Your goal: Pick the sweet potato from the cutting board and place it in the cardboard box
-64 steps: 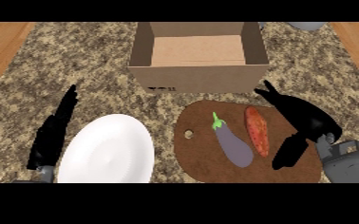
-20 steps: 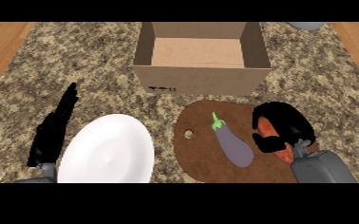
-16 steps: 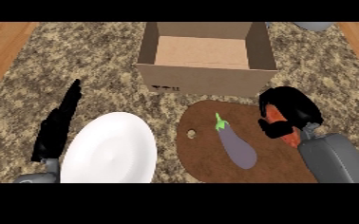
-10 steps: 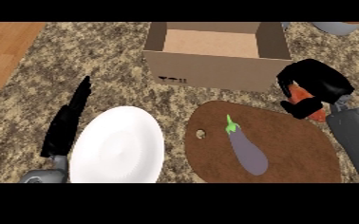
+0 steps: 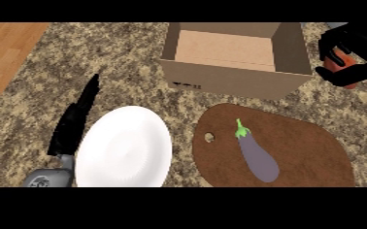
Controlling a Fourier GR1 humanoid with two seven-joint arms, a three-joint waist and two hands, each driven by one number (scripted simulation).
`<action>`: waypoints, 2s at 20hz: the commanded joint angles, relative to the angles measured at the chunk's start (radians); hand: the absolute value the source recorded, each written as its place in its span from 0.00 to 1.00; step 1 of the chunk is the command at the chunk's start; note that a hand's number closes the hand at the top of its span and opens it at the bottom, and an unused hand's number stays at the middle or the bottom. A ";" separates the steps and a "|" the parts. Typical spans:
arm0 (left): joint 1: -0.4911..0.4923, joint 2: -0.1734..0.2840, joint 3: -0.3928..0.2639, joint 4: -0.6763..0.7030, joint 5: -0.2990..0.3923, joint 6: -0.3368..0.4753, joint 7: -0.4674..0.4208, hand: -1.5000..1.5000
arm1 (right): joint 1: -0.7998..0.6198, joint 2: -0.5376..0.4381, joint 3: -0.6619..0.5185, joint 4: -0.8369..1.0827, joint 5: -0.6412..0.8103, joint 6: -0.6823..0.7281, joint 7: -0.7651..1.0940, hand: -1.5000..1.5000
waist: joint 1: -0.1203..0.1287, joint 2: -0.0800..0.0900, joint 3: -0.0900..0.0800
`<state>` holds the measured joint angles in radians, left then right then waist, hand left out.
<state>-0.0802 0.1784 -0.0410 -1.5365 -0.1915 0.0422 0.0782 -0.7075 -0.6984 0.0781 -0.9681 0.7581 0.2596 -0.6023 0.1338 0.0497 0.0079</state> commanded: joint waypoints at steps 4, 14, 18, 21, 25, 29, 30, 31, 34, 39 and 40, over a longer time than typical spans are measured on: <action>-0.008 0.008 0.012 0.012 -0.005 0.004 0.007 0.50 | -0.184 0.031 -0.128 0.215 -0.212 0.151 -0.286 1.00 | -0.007 -0.009 -0.002; -0.001 0.020 0.042 0.013 0.010 0.002 0.010 0.50 | -0.382 0.084 -0.085 0.392 -0.294 0.280 -0.401 1.00 | -0.042 -0.022 -0.006; 0.042 0.045 0.056 0.010 0.033 -0.034 -0.020 0.50 | -0.516 0.152 -0.055 0.442 -0.303 0.298 -0.286 1.00 | -0.044 -0.028 -0.008; 0.009 0.010 0.043 0.020 0.016 -0.002 0.021 0.50 | -0.555 0.197 -0.029 0.518 -0.271 0.223 -0.284 1.00 | -0.055 -0.024 -0.007; 0.072 0.015 0.046 0.014 0.018 -0.008 -0.034 0.50 | -0.597 0.309 0.016 0.555 -0.243 0.174 -0.225 1.00 | -0.060 -0.029 -0.008; 0.014 -0.008 0.040 0.052 -0.010 0.025 -0.009 0.50 | -0.633 0.365 0.046 0.617 -0.213 0.166 -0.225 1.00 | -0.078 -0.029 -0.008; 0.003 -0.023 0.017 -0.012 -0.023 0.037 0.061 0.50 | -0.633 0.399 0.054 0.631 -0.197 0.113 -0.208 1.00 | -0.072 -0.030 -0.007; 0.041 0.022 0.048 -0.013 0.010 -0.009 0.017 0.50 | -0.680 0.377 0.058 0.646 -0.195 0.181 -0.186 1.00 | -0.073 -0.033 -0.008; 0.044 0.025 0.054 -0.012 0.010 -0.010 0.014 0.50 | -0.699 0.464 0.074 0.692 -0.164 0.096 -0.137 1.00 | -0.064 -0.030 -0.008; 0.058 0.024 0.048 -0.051 0.011 -0.017 0.028 0.50 | -0.615 0.539 0.093 0.778 -0.122 -0.024 -0.131 1.00 | -0.063 -0.026 -0.008; 0.058 -0.003 0.029 -0.066 -0.004 0.006 0.034 0.50 | -0.662 0.555 0.084 0.795 -0.129 0.023 -0.074 0.00 | -0.069 -0.030 -0.008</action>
<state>-0.0334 0.1860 -0.0020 -1.5693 -0.1910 0.0433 0.1030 -1.3582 -0.1955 0.1622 -0.2359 0.6153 0.2901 -0.7280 0.0658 0.0207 -0.0002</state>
